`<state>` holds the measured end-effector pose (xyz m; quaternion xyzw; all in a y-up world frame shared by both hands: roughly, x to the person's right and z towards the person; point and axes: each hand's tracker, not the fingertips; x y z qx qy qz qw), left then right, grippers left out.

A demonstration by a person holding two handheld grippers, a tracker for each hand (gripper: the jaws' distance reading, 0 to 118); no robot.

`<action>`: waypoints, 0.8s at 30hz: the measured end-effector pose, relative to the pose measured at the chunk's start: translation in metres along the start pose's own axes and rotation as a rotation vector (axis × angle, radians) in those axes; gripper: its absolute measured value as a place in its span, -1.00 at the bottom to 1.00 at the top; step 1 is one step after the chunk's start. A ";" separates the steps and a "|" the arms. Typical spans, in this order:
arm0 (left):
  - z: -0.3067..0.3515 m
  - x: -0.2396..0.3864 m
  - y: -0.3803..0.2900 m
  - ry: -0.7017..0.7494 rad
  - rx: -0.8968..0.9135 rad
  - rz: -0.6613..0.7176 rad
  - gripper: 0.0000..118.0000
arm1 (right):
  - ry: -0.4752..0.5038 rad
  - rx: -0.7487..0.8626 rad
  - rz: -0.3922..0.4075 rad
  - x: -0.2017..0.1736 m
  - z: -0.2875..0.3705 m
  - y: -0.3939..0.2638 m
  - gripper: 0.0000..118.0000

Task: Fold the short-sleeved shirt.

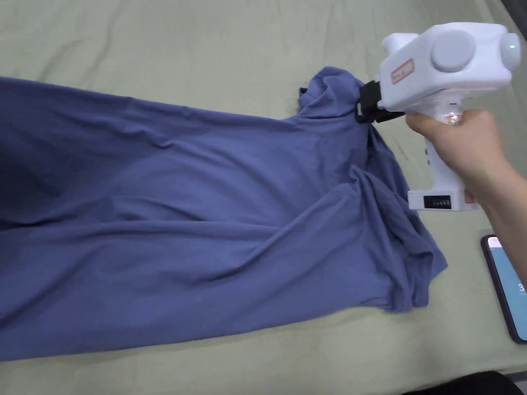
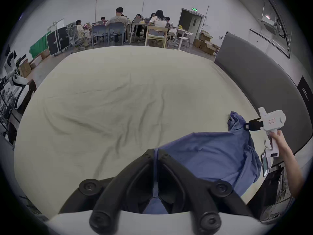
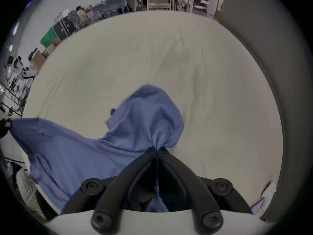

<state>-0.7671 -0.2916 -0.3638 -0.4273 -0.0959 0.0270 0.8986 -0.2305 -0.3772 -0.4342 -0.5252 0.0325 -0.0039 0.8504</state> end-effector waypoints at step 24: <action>0.006 -0.020 -0.182 0.149 -0.391 0.002 -0.85 | 0.063 -0.085 -0.099 0.013 0.089 -0.235 -0.87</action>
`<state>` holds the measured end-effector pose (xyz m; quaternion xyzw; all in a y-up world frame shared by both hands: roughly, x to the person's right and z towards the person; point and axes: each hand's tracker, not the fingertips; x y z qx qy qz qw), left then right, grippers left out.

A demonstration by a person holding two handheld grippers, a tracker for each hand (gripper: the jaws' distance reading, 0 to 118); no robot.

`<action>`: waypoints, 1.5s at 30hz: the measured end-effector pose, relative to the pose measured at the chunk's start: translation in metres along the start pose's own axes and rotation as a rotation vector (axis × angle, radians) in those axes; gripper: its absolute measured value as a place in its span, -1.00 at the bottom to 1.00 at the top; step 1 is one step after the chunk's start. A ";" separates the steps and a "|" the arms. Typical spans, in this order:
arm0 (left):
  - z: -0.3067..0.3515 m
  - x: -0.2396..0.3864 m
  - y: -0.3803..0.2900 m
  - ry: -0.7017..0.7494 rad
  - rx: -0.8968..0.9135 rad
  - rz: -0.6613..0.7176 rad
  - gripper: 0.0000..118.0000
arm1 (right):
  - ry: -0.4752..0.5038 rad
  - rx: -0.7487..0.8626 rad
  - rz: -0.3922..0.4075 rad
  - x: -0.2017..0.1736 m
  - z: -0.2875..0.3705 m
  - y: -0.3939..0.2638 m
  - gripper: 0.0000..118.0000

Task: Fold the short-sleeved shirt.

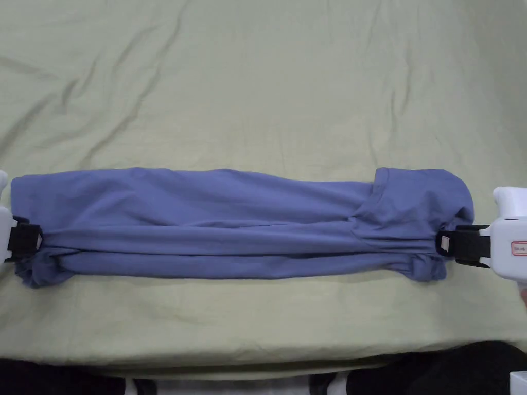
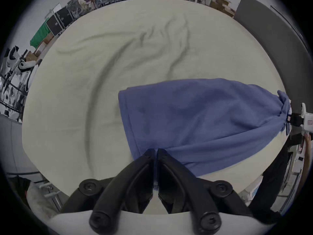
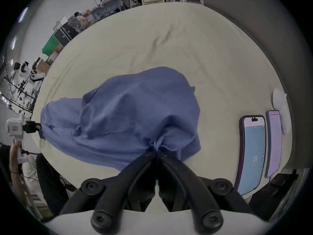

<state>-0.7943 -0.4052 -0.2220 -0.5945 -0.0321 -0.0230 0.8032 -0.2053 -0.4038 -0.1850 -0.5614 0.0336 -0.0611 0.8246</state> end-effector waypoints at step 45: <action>-0.046 -0.068 -0.025 -0.914 0.161 0.610 -0.88 | 0.250 0.317 0.101 -0.162 0.067 0.009 -0.96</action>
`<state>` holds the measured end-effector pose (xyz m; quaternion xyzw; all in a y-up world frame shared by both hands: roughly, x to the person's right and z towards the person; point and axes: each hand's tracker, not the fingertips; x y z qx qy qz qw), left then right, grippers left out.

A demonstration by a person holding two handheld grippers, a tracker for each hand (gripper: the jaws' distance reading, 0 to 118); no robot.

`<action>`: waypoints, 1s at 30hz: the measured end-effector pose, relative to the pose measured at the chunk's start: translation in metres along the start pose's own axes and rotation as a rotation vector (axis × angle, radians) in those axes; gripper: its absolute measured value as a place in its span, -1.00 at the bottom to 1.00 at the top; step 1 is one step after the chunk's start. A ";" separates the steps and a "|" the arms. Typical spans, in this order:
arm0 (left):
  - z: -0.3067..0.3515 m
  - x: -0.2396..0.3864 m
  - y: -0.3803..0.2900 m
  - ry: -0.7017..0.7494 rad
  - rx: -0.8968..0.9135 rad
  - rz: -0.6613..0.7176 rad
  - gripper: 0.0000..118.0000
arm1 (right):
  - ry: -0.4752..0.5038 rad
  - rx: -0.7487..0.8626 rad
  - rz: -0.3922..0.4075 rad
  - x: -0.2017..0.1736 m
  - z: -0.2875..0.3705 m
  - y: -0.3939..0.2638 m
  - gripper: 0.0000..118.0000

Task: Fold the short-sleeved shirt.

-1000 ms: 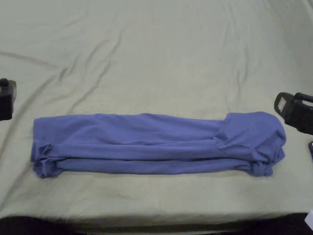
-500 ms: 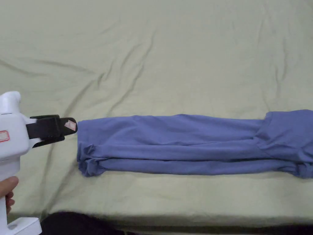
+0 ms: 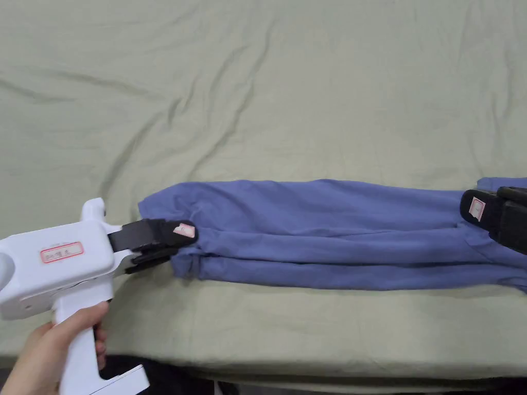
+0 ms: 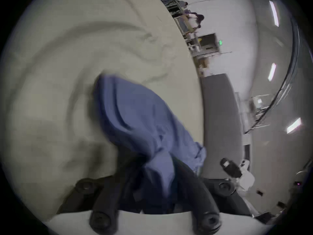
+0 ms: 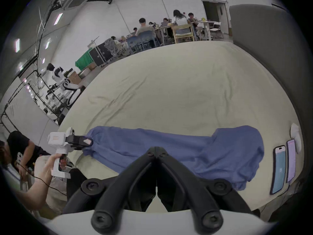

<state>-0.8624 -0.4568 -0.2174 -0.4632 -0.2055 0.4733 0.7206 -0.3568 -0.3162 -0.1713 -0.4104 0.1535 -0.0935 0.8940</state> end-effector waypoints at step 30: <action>-0.146 0.194 -0.094 0.421 -0.452 -0.803 -0.88 | -0.117 0.137 -0.107 0.083 0.071 -0.008 -0.96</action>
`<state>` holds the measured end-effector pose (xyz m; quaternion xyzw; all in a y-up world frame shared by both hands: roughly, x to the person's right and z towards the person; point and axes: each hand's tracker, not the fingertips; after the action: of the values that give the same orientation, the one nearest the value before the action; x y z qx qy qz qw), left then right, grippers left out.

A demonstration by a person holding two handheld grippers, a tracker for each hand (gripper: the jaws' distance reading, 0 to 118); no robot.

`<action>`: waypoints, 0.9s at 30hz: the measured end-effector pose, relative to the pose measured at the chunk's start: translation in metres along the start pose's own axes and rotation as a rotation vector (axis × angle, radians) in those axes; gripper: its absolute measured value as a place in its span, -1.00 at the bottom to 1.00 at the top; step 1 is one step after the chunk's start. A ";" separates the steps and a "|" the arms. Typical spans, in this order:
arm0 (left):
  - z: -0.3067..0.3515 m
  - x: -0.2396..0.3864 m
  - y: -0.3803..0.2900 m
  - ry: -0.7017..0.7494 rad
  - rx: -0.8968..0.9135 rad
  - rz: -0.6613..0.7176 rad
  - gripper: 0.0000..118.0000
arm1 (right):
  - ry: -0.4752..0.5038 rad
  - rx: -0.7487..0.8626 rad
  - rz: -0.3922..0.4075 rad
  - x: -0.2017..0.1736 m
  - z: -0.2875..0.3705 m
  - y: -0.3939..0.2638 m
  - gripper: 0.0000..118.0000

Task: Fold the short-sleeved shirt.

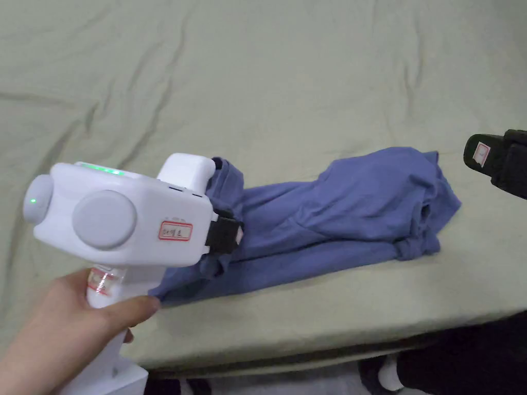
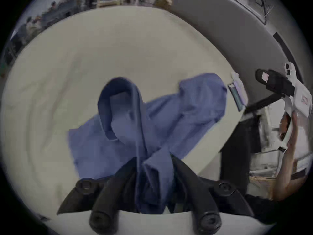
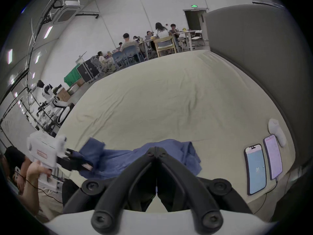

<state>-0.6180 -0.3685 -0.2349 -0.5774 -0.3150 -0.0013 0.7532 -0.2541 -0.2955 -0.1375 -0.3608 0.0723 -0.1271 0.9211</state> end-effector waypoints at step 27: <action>-0.086 0.032 0.029 0.039 -0.044 0.261 -1.00 | -0.042 -0.090 -0.085 0.038 -0.008 -0.030 -0.96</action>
<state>-0.5415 -0.4224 -0.2562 -0.6298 -0.2222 0.0785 0.7402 -0.2247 -0.3328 -0.1240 -0.4070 0.0435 -0.1550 0.8991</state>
